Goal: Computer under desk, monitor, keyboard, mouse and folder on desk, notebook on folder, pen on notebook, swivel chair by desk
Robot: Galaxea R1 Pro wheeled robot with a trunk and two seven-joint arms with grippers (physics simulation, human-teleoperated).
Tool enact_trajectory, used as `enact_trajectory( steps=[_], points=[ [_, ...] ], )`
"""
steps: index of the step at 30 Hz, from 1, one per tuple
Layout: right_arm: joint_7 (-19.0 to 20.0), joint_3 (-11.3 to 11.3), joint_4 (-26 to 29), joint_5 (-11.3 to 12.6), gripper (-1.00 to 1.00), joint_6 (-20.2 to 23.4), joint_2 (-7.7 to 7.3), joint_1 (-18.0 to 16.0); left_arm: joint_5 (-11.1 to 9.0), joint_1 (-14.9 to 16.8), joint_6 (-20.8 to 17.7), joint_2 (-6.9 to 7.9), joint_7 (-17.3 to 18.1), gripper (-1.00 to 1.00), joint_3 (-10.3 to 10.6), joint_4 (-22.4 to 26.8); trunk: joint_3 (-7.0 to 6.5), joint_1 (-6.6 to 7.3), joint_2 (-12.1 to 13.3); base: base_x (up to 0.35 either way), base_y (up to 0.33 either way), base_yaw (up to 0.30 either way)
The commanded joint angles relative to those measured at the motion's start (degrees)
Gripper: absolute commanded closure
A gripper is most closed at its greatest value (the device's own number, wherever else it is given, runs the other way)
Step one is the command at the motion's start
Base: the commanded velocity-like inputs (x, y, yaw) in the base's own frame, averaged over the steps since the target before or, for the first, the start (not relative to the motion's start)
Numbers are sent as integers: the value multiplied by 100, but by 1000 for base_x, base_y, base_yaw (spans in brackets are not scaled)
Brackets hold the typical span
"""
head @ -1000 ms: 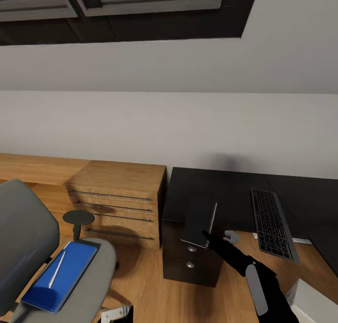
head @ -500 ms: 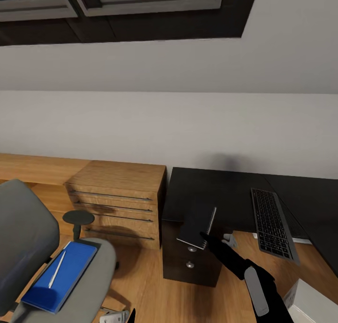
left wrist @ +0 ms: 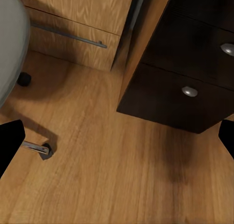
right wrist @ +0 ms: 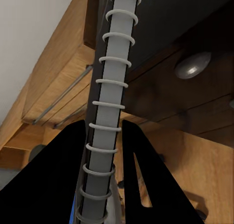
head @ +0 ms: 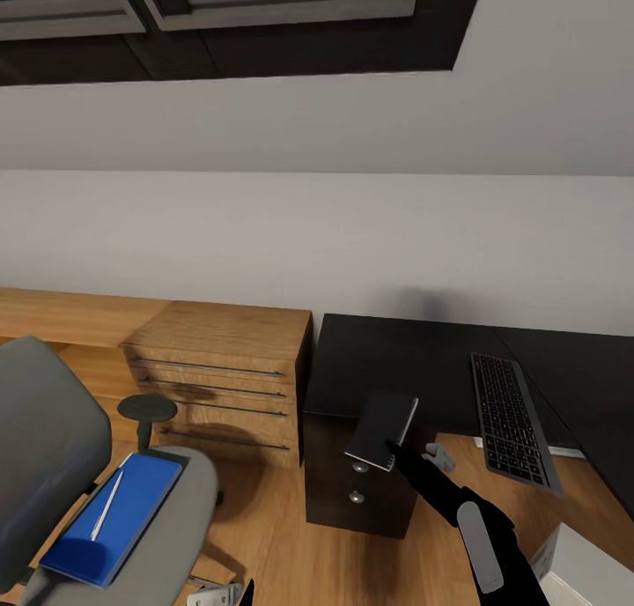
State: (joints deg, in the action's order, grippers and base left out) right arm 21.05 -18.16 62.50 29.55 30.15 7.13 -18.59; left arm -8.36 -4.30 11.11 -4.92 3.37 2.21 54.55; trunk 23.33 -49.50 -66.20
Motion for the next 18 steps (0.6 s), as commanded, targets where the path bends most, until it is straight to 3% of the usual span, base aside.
enact_trajectory(
  steps=[1,3,7,8,9,10,12,13,18],
  points=[
    [2,-24,3,68,100,47,7,-5,-60,0,5,0,32,-100,-1,3,5,0,-4,0,0,0],
    [-7,-26,2,191,100,43,10,-5,-60,0,5,0,32,-100,-1,3,5,0,-4,0,0,0],
    [-17,-29,-25,827,100,39,20,-5,-60,0,2,0,32,-100,-1,3,5,0,-4,0,0,0],
    [-19,-26,-60,1192,100,46,25,-5,-60,0,2,0,32,-100,-1,3,5,0,-4,0,0,0],
    [-22,-5,-145,1749,100,59,26,-5,-60,0,0,0,32,-100,-1,3,5,0,-4,0,0,0],
    [-25,23,-208,2048,100,67,28,-5,-60,0,0,0,32,-100,-1,3,5,0,-4,0,0,0],
    [-27,53,-268,2269,100,71,28,-5,-60,0,-1,0,32,-100,-1,3,5,0,-4,0,0,0],
    [-24,82,-367,2583,100,76,36,-5,-60,0,-3,0,32,-100,-1,3,5,0,-4,0,0,0],
    [-22,110,-515,3056,100,78,48,-5,-60,0,-3,0,32,-100,-1,3,5,0,-4,0,0,0]
  ],
)
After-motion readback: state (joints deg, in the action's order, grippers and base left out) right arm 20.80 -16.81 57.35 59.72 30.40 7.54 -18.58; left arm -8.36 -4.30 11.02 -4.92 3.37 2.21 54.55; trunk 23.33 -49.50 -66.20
